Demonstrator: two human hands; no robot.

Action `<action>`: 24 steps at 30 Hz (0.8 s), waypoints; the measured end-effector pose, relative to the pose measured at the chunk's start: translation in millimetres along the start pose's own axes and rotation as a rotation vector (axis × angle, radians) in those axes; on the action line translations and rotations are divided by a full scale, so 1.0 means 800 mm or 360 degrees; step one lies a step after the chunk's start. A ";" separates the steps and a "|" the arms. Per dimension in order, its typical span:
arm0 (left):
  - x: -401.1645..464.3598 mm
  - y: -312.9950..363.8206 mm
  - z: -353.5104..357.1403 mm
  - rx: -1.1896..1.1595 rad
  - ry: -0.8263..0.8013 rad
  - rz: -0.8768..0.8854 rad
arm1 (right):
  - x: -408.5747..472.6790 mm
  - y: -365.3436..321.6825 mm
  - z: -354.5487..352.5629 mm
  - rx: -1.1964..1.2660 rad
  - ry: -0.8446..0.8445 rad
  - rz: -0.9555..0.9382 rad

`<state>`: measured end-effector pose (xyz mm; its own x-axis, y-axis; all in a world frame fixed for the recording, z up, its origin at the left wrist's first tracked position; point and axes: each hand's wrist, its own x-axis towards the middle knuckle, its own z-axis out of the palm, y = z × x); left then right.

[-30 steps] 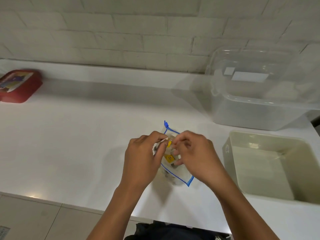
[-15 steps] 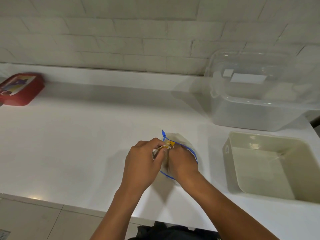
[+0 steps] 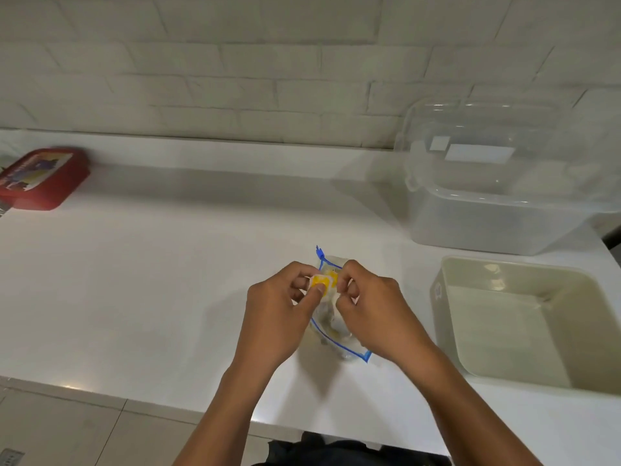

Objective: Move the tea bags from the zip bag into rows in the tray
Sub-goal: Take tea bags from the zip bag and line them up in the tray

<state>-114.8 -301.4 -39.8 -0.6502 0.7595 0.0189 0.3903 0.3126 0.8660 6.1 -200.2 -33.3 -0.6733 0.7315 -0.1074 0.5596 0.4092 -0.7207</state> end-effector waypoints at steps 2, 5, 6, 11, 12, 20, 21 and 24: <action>0.001 0.006 -0.003 -0.0098 -0.0011 -0.0053 | -0.001 0.005 -0.013 0.0333 -0.0063 0.0097; 0.003 0.012 -0.007 -0.0207 -0.0022 -0.0087 | -0.005 0.008 -0.033 0.0760 -0.0053 0.0217; 0.003 0.015 -0.008 -0.0237 -0.0020 -0.0088 | -0.005 0.008 -0.039 0.0886 -0.0046 0.0235; 0.002 0.029 -0.008 -0.0302 0.0044 -0.0046 | -0.006 0.011 -0.068 0.1048 -0.0146 0.0158; 0.002 0.031 -0.007 -0.0324 0.0055 -0.0041 | -0.007 0.012 -0.071 0.1022 -0.0157 0.0115; 0.004 0.062 0.009 -0.0423 0.0022 -0.0014 | -0.008 0.031 -0.104 0.0802 -0.0028 -0.0223; 0.004 0.067 0.015 -0.0411 0.0010 -0.0015 | -0.008 0.035 -0.111 0.0734 0.0006 -0.0253; 0.007 0.084 0.038 -0.0376 -0.0005 -0.0031 | -0.009 0.053 -0.138 0.0630 0.0086 -0.0283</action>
<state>-72.2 -258.7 3.4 -0.6541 0.7564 -0.0004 0.2140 0.1856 0.9590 88.0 -127.5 12.7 -0.7101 0.7005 0.0707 0.2015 0.2984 -0.9329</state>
